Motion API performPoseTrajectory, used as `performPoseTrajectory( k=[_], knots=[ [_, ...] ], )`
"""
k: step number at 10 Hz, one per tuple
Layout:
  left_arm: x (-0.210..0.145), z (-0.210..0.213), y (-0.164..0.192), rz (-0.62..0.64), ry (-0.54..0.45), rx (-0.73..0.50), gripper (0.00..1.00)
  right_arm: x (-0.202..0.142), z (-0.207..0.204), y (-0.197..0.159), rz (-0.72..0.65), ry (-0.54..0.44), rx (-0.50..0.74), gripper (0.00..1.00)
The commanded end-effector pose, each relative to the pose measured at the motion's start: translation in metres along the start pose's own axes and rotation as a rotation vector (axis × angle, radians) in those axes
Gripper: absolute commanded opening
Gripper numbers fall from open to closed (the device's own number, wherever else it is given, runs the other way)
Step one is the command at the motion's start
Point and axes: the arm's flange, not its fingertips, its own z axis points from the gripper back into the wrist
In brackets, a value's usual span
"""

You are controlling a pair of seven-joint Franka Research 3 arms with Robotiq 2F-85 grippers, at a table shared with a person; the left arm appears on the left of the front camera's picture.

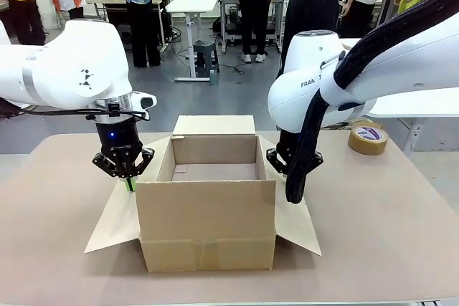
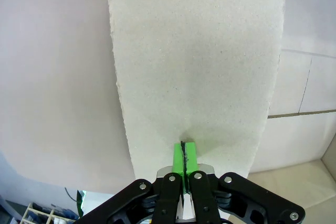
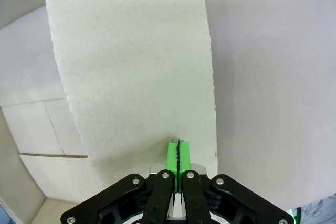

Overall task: Wrap the clocks to prevent damage.
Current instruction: Open the side flaps of the Package Box, then once the human has placed the objects inside and stepped back, release both hands from the side flaps of the Package Box.

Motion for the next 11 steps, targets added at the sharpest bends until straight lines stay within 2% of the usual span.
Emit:
performPoseTrajectory(
  k=[1, 3, 4, 11],
  knots=[
    [0.0002, -0.0086, -0.001, -0.003, -0.002, -0.017, 0.0, 0.0, 0.0009, 0.0, -0.005, -0.002, 0.0, 0.01],
    [-0.0005, -0.0028, 0.0008, 0.002, -0.022, -0.051, 0.0, 0.0, 0.0009, 0.0, -0.005, -0.002, 0.0, 0.01],
    [0.001, -0.0043, 0.0001, 0.001, 0.006, 0.001, 0.0, 0.0, 0.0009, 0.0, -0.005, -0.002, 0.0, 0.01],
    [0.001, -0.0043, 0.0001, 0.001, 0.006, 0.001, 0.0, 0.0, 0.0009, 0.0, -0.005, -0.002, 0.0, 0.01]
  ],
)
